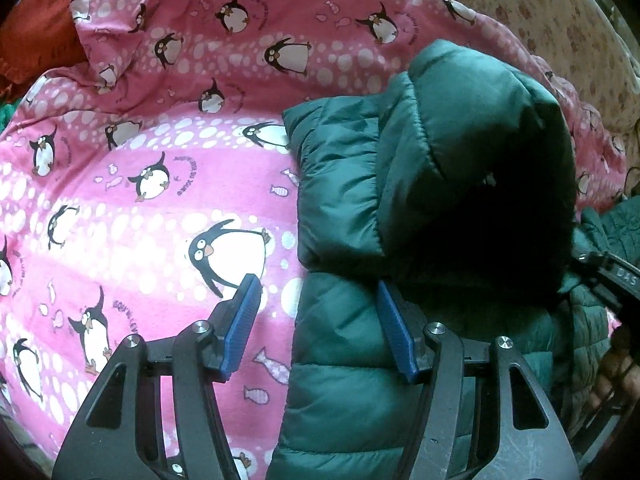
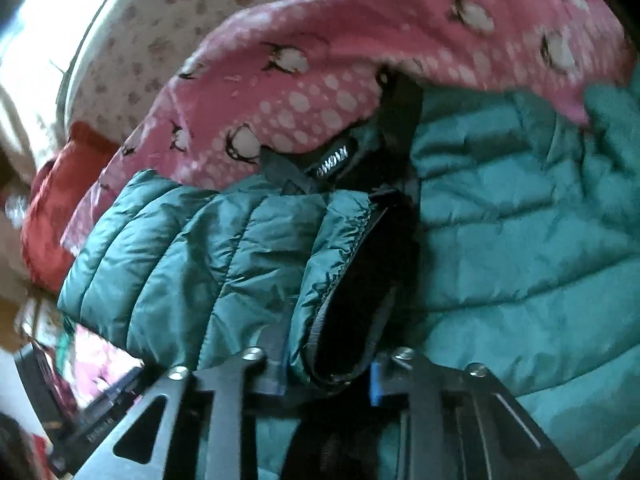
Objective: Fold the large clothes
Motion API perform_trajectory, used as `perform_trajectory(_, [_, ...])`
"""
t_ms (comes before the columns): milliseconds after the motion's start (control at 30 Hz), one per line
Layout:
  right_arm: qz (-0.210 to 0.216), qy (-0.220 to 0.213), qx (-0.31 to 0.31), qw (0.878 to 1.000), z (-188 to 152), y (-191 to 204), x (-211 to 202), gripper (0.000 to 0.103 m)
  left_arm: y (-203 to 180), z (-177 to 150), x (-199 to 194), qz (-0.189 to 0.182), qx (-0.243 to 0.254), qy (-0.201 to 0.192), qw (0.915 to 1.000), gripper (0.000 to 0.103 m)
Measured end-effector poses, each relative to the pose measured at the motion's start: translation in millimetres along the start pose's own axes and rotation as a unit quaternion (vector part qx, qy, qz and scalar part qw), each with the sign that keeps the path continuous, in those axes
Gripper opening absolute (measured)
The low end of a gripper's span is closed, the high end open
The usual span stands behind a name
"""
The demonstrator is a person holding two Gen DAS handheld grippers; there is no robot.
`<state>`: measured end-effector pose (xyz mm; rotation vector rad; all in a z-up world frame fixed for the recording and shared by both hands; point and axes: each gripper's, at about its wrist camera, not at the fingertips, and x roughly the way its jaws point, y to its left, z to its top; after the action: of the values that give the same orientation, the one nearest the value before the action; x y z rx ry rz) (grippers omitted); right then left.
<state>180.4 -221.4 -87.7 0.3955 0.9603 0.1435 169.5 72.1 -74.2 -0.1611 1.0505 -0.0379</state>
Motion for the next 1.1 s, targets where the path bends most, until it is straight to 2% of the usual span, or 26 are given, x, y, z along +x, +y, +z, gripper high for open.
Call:
perform_trajectory(100, [-0.030, -0.045, -0.030, 0.998, 3.3, -3.5, -24.1, 0.021, 2.1, 0.8, 1.3, 0.000, -0.003, 0.002, 1.0000, 0.060])
perform_trajectory(233, [-0.071, -0.091, -0.037, 0.993, 15.2, -19.1, -49.4, 0.021, 4.5, -1.2, 5.1, -0.003, -0.015, 0.009, 0.9998, 0.060])
perform_trajectory(400, [-0.136, -0.109, -0.042, 0.984, 26.5, -46.0, -59.9, 0.021, 3.5, -3.6, 3.8, -0.005, -0.016, 0.011, 0.9998, 0.060])
perform_trajectory(500, [-0.143, -0.107, -0.035, 0.983, 28.5, -59.9, -62.5, 0.019, 1.3, -4.1, -1.8, -0.006, -0.011, 0.009, 0.9999, 0.059])
perform_trajectory(633, [-0.150, -0.124, -0.036, 0.980, 28.7, -66.3, -73.0, 0.018, -0.8, -4.2, -14.5, -0.012, -0.014, -0.002, 0.9998, 0.059])
perform_trajectory(933, [-0.225, -0.090, -0.040, 0.969, 29.7, -88.8, -43.8, 0.017, -5.4, 3.0, -25.1, -0.028, -0.038, -0.013, 0.9988, 0.059])
perform_trajectory(967, [-0.224, -0.084, -0.039, 0.970, 30.2, -90.7, -42.9, 0.017, -7.3, 3.9, -25.7, -0.028, -0.038, -0.017, 0.9987, 0.059])
perform_trajectory(1067, [-0.181, -0.062, -0.035, 0.981, 29.8, -93.0, -46.2, 0.018, -13.1, 8.4, -25.4, -0.028, -0.036, -0.024, 0.9987, 0.059])
perform_trajectory(1100, [-0.174, -0.062, -0.032, 0.982, 29.4, -92.4, -52.3, 0.022, -16.1, 10.6, -25.1, -0.029, -0.036, -0.028, 0.9986, 0.059])
